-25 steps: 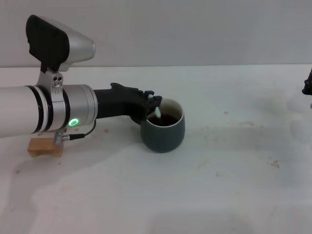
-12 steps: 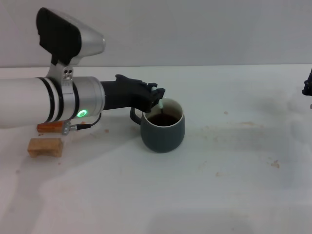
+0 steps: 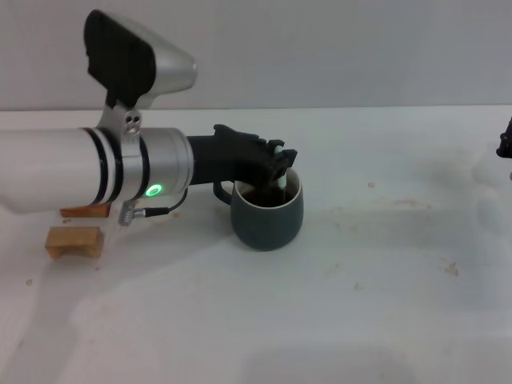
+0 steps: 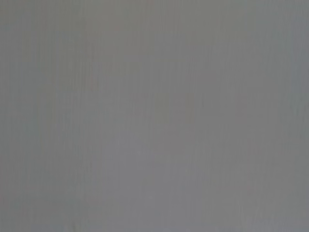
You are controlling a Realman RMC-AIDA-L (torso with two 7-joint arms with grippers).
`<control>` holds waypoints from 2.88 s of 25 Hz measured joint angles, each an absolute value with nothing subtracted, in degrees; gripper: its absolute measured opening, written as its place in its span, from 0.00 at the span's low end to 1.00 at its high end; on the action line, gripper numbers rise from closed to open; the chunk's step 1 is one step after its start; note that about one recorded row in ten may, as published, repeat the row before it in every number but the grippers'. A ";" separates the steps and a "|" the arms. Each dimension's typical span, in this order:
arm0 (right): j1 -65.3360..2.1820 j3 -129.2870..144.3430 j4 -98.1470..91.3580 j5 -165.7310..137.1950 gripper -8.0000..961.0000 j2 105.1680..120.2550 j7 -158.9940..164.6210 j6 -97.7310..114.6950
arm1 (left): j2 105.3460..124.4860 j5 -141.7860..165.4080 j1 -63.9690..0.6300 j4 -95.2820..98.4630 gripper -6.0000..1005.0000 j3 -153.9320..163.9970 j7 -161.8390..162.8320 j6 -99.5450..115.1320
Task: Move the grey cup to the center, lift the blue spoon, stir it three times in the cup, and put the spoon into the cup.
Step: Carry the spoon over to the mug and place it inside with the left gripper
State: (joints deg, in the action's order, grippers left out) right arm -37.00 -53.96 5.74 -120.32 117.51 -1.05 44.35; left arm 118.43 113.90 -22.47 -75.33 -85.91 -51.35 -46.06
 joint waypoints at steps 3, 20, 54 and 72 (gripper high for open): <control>-37.00 -53.97 5.76 -120.32 0.04 117.51 -1.05 44.34 | 118.43 113.90 -22.47 -75.33 0.19 -85.91 -51.35 -46.06; -37.06 -54.02 5.97 -120.32 0.04 117.51 -1.05 44.22 | 118.06 114.18 -24.12 -69.62 0.18 -88.00 -55.95 -43.15; -37.29 -54.04 5.99 -120.33 0.04 117.50 -1.05 44.12 | 118.33 114.19 -24.71 -69.94 0.15 -90.88 -57.12 -44.96; -37.38 -53.71 6.07 -120.33 0.04 117.51 -1.05 44.03 | 117.97 114.31 -20.08 -73.38 0.16 -89.93 -55.23 -48.34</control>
